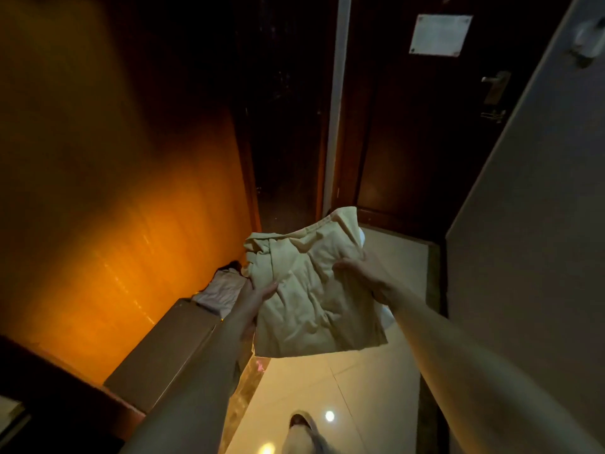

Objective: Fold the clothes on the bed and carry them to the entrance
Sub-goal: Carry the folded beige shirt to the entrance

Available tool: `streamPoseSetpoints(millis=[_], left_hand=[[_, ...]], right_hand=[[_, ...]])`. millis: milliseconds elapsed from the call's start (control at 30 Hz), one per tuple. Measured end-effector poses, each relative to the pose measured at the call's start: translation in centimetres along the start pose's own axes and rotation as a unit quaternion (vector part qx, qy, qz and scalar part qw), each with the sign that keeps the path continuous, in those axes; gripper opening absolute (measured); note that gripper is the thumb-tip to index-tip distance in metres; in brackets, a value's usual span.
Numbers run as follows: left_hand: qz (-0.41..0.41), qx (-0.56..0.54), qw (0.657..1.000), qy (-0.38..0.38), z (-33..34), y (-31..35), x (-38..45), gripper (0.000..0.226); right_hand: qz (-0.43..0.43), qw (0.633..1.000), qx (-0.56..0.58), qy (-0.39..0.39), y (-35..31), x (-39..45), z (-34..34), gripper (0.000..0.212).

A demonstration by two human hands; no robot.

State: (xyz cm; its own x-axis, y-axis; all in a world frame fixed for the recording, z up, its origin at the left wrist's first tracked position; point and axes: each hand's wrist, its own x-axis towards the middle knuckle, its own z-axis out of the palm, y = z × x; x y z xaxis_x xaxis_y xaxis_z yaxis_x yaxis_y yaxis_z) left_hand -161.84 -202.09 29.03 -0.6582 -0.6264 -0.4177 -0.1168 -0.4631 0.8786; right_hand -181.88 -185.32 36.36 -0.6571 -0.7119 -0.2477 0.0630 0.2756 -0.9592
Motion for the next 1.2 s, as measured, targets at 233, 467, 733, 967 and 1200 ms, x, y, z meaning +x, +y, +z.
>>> streamPoseSetpoints(millis=[233,467,733,967,1200], left_hand=[[0.008,-0.035,0.995,0.096,-2.6,2.1,11.8,0.081],[0.033,-0.084,0.985,0.149,-3.7,5.6,18.9,0.061],[0.020,-0.159,0.946,0.282,-6.7,6.6,24.7,0.047],[0.024,-0.218,0.900,0.378,-9.1,4.8,29.7,0.051],[0.073,-0.198,0.868,0.449,-10.7,1.5,33.7,0.060]], right_hand=[[0.015,0.996,-0.043,-0.070,-2.1,14.5,2.8,0.060],[0.031,0.988,-0.073,-0.135,-4.7,26.6,5.5,0.060],[0.065,0.952,-0.118,-0.276,-5.2,39.3,12.0,0.067],[0.081,0.913,-0.139,-0.375,-3.0,48.6,18.6,0.060],[0.105,0.890,-0.130,-0.424,1.7,54.1,24.5,0.055]])
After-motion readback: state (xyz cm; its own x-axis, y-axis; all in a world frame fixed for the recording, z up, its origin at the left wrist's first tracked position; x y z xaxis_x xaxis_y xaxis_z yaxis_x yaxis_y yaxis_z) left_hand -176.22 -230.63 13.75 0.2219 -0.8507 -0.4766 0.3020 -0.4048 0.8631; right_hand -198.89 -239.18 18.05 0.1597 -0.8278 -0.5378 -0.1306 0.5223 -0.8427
